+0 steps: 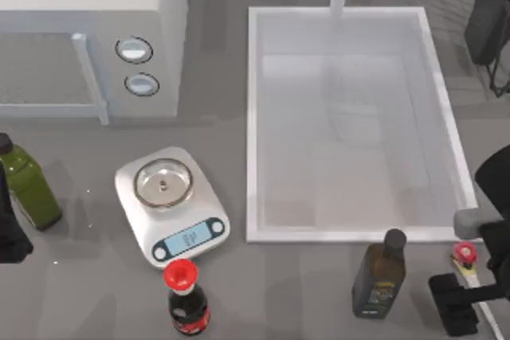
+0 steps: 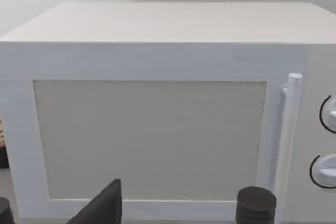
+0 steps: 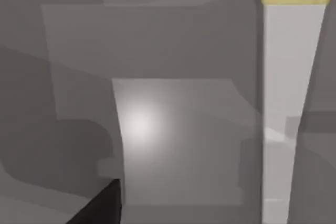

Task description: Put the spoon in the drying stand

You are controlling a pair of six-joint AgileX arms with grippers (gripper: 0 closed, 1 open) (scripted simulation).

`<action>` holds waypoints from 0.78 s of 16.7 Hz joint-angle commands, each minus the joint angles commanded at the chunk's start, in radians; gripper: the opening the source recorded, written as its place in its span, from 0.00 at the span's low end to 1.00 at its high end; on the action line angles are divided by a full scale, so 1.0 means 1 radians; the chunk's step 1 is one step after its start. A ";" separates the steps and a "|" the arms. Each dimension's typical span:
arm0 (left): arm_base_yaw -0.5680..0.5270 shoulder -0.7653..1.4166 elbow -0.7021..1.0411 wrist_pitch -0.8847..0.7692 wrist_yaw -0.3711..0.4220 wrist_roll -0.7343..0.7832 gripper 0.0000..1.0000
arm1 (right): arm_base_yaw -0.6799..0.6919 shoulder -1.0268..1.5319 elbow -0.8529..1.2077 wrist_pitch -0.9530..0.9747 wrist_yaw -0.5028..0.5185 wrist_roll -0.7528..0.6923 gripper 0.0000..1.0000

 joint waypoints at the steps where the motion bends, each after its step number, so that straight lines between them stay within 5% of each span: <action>1: 0.000 0.000 0.000 0.000 0.000 0.000 1.00 | 0.000 0.026 -0.001 0.027 0.000 0.000 1.00; 9: 0.000 0.000 0.000 0.000 0.000 0.000 1.00 | -0.002 0.109 0.023 0.080 0.000 -0.001 1.00; 13: 0.000 0.000 0.000 0.000 0.000 0.000 1.00 | -0.002 0.109 0.023 0.080 0.000 -0.001 0.70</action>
